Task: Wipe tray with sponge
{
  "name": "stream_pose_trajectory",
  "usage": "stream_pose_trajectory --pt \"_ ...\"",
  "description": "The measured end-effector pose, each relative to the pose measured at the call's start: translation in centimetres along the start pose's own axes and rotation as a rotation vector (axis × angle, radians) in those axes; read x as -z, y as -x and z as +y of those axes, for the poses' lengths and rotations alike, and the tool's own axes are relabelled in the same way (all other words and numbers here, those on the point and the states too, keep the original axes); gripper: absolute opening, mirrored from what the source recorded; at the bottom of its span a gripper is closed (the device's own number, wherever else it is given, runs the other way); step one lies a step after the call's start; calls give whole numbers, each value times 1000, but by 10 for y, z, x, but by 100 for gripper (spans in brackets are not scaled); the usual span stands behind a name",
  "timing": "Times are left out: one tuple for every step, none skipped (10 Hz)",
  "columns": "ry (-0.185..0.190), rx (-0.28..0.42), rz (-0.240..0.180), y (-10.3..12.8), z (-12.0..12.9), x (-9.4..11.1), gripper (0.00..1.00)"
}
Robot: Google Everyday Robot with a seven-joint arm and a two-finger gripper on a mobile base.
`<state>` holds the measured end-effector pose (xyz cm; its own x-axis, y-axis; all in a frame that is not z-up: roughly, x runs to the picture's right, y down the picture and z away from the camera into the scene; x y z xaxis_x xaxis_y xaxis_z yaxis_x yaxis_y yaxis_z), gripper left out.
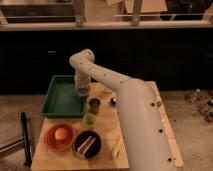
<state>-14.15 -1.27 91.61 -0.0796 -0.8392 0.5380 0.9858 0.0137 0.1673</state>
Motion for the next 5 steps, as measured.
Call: stream_pose_trajectory --pt "3 4 -1 -2 1 -2 2" --pt "5 9 -1 -1 0 -2 2" --pt "5 32 0 4 -9 -1 2" --pt "1 49 -3 10 -19 -1 2" --pt "1 69 2 14 -26 1 2"
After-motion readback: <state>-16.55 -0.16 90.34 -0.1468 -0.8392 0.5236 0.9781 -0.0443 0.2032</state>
